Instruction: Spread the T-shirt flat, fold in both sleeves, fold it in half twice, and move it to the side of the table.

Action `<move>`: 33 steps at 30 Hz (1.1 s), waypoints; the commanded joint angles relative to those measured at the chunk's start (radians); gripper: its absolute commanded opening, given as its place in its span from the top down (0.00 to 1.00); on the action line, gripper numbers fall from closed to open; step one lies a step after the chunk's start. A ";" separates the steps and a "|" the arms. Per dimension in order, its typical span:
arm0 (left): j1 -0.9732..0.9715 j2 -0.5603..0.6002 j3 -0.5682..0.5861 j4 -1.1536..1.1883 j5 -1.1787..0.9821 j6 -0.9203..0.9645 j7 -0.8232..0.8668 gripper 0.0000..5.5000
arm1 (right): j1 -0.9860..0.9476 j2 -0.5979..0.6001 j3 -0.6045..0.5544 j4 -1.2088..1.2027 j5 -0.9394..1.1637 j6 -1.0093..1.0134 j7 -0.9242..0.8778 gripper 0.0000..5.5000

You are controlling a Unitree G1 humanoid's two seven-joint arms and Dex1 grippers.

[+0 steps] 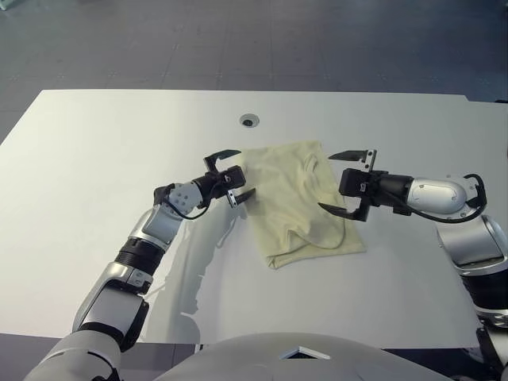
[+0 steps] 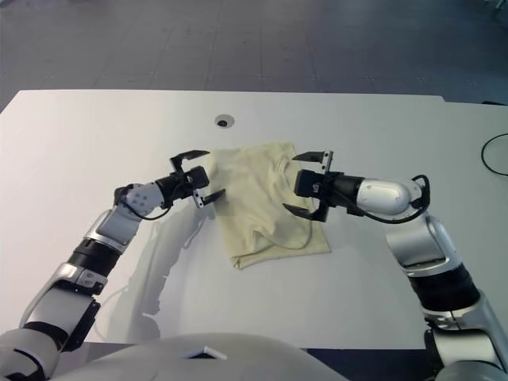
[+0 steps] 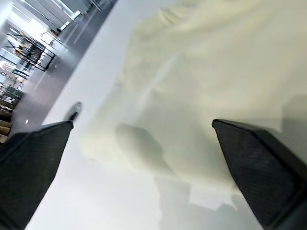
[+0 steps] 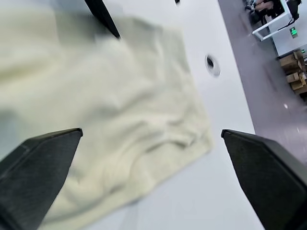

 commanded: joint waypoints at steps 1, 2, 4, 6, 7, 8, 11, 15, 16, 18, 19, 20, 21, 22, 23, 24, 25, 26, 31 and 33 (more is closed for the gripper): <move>-0.066 0.020 -0.046 0.146 0.101 -0.029 0.025 0.02 | 0.061 -0.031 0.025 0.051 -0.030 -0.080 0.006 0.02; -0.088 0.027 -0.049 0.186 0.115 -0.048 0.034 0.02 | 0.066 -0.027 0.034 0.059 -0.036 -0.096 0.006 0.02; -0.142 0.044 -0.060 0.275 0.148 -0.100 0.058 0.02 | 0.063 -0.002 0.062 0.085 -0.055 -0.123 -0.003 0.02; -0.193 0.053 -0.070 0.357 0.173 -0.148 0.080 0.02 | 0.053 0.026 0.103 0.114 -0.086 -0.148 -0.015 0.02; -0.219 0.054 -0.074 0.395 0.181 -0.173 0.088 0.02 | 0.044 0.049 0.128 0.133 -0.106 -0.159 -0.027 0.02; -0.243 0.053 -0.077 0.426 0.188 -0.194 0.096 0.02 | 0.035 0.076 0.153 0.150 -0.122 -0.165 -0.038 0.02; -0.304 0.046 -0.081 0.501 0.198 -0.249 0.100 0.02 | 0.028 0.133 0.196 0.168 -0.158 -0.155 -0.076 0.02; -0.285 0.080 -0.038 0.444 0.152 -0.312 0.081 0.02 | 0.034 0.119 0.165 0.120 -0.141 -0.114 -0.076 0.02; -0.261 0.093 -0.009 0.390 0.116 -0.319 0.070 0.02 | 0.042 0.107 0.148 0.092 -0.126 -0.101 -0.067 0.02; -0.198 0.122 0.047 0.240 0.046 -0.301 0.038 0.02 | 0.064 0.081 0.113 0.024 -0.095 -0.062 -0.043 0.02; -0.165 0.136 0.069 0.160 0.019 -0.279 0.020 0.02 | 0.074 0.068 0.095 -0.008 -0.080 -0.040 -0.031 0.02; -0.134 0.145 0.086 0.086 -0.005 -0.250 0.003 0.02 | 0.084 0.057 0.078 -0.038 -0.068 -0.020 -0.020 0.02; -0.097 0.152 0.103 0.004 -0.028 -0.213 -0.012 0.02 | 0.095 0.042 0.058 -0.072 -0.054 0.003 -0.007 0.02; -0.067 0.156 0.114 -0.060 -0.046 -0.179 -0.026 0.02 | 0.102 0.034 0.041 -0.101 -0.041 0.027 0.002 0.02; -0.033 0.160 0.122 -0.125 -0.058 -0.140 -0.039 0.02 | 0.107 0.032 0.025 -0.131 -0.022 0.056 0.008 0.02; -0.002 0.162 0.126 -0.180 -0.064 -0.104 -0.049 0.02 | 0.110 0.034 0.014 -0.156 -0.006 0.085 0.013 0.02; 0.030 0.162 0.125 -0.234 -0.068 -0.064 -0.061 0.02 | 0.113 0.039 0.009 -0.182 0.010 0.113 0.017 0.02; 0.061 0.156 0.123 -0.279 -0.067 -0.027 -0.066 0.02 | 0.116 0.051 0.012 -0.205 0.028 0.143 0.019 0.02; 0.131 0.131 0.086 -0.331 -0.018 0.066 -0.064 0.02 | 0.123 0.102 0.089 -0.219 0.026 0.185 -0.002 0.10; 0.128 0.124 0.066 -0.298 0.010 0.061 -0.057 0.02 | 0.122 0.120 0.117 -0.198 0.013 0.183 -0.017 0.15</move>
